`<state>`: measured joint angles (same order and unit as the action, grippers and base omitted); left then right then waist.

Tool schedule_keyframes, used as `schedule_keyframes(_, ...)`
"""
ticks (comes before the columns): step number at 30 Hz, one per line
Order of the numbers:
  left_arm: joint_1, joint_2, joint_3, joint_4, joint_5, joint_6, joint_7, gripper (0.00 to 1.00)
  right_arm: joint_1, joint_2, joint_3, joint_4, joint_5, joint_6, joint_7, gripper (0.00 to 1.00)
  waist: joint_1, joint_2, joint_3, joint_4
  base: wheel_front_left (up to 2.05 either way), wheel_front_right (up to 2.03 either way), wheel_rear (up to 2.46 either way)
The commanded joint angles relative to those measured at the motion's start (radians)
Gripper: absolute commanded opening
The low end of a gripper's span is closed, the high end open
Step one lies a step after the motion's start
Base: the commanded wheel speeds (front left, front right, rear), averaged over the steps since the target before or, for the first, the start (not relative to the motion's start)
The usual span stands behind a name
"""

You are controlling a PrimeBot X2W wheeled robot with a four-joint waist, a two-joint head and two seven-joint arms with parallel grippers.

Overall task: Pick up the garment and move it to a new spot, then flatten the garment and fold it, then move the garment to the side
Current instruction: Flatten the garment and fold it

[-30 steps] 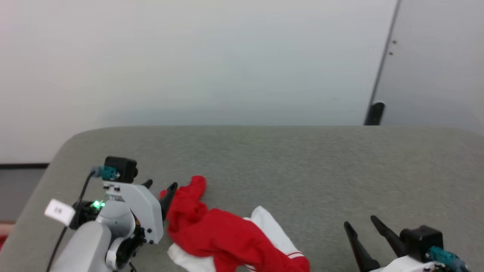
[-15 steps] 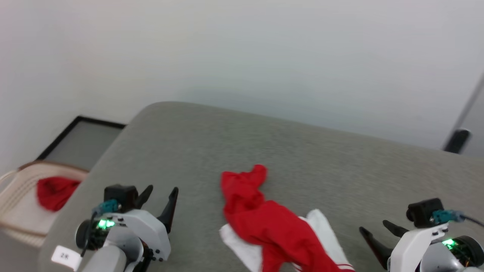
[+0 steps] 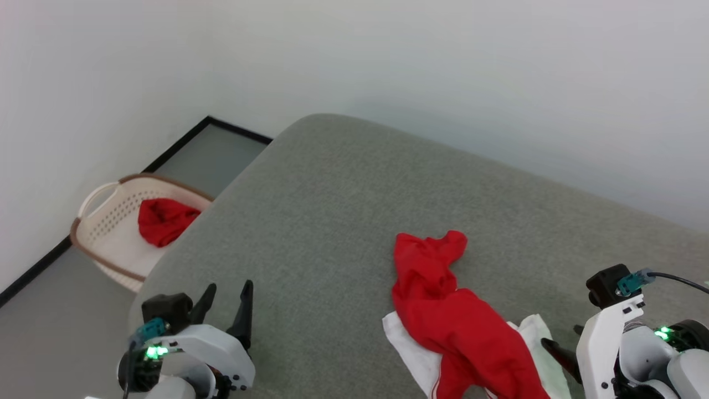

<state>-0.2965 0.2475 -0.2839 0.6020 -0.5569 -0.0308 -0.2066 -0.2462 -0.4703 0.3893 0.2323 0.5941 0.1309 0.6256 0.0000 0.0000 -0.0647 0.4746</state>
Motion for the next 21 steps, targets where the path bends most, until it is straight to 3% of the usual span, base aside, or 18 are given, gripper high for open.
schedule_keyframes(1, 0.005, -0.007, 0.008, 0.010, -0.008, 0.004, -0.011, 1.00, -0.020, -0.003, 0.006, 0.025, -0.011, 0.000, 0.008, 1.00, 0.0000, 0.0000, 0.034, 0.032, 0.00, 0.00, 0.00)
schedule_keyframes(16, 0.018, -0.052, 0.039, 0.049, -0.037, -0.009, -0.050, 1.00, -0.105, 0.027, 0.101, 0.267, 0.056, 0.000, 0.115, 1.00, 0.0000, 0.0000, 0.068, 0.054, 0.00, 0.00, 0.00)
schedule_keyframes(17, 0.017, -0.051, 0.040, 0.051, -0.035, -0.008, -0.052, 1.00, -0.106, 0.032, 0.106, 0.285, 0.063, 0.000, 0.118, 0.41, 0.0000, 0.0000, 0.069, 0.055, 0.00, 0.00, 0.00)
schedule_keyframes(18, 0.015, -0.052, 0.042, 0.052, -0.035, -0.008, -0.053, 1.00, -0.110, 0.036, 0.119, 0.298, 0.066, 0.000, 0.126, 0.00, 0.0000, 0.0000, 0.069, 0.055, 0.00, 0.00, 0.00)
schedule_keyframes(21, 0.010, -0.059, 0.047, 0.056, -0.045, -0.015, -0.054, 1.00, -0.122, 0.038, 0.155, 0.322, 0.084, 0.000, 0.121, 0.00, 0.0000, 0.0000, 0.068, 0.054, 0.00, 0.00, 0.00)
